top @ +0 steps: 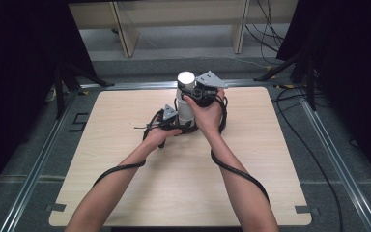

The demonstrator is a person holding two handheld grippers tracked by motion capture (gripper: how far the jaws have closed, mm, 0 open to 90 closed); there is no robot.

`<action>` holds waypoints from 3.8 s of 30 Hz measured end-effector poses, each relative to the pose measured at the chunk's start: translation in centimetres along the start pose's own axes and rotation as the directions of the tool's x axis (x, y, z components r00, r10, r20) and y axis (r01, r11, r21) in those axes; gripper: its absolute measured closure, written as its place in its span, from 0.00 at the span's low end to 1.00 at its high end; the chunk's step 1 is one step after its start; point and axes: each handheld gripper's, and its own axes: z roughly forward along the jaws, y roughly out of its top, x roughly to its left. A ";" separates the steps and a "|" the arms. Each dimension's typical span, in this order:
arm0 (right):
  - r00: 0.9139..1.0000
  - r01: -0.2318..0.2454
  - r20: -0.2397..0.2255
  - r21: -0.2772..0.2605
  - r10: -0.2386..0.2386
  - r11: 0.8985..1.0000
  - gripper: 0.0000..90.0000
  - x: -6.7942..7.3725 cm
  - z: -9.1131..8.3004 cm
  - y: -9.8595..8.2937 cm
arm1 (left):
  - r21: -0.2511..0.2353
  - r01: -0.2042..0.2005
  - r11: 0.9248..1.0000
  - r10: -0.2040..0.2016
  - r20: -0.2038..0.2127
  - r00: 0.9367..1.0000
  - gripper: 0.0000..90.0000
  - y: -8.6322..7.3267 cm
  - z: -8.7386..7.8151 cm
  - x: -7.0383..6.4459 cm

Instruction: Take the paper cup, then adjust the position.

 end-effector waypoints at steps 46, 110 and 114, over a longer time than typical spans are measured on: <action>0.995 -0.060 -0.086 0.001 0.060 0.998 0.39 0.6 -5.7 -0.7 | -0.043 -0.056 0.998 0.056 0.012 0.998 0.16 -0.2 -8.9 -2.4; 0.957 -0.267 -0.097 0.060 0.272 0.962 0.39 0.1 -12.5 -6.2 | -0.118 -0.085 0.989 0.095 0.084 0.992 0.01 -2.0 -16.4 -6.1; 0.939 -0.322 -0.098 0.080 0.329 0.943 0.39 -0.2 -12.6 -7.0 | -0.128 -0.081 0.988 0.094 0.096 0.991 0.01 -2.5 -16.4 -6.5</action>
